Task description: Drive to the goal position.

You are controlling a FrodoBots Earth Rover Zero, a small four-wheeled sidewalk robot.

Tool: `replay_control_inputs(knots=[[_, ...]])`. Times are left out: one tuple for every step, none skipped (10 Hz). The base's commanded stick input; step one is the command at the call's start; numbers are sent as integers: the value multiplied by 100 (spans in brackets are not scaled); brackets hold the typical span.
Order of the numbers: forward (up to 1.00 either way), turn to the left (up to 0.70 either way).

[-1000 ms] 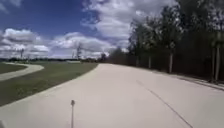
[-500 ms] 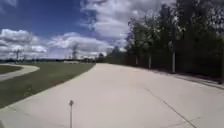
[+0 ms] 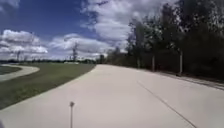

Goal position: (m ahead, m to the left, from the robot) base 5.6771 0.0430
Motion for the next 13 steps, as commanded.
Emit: replay_control_inputs(knots=[[100,0],[100,0],[100,0],[100,0],[100,0],[100,0],[100,0],[100,0],[100,0],[100,-10],[100,-29],[100,-18],[100,-3]])
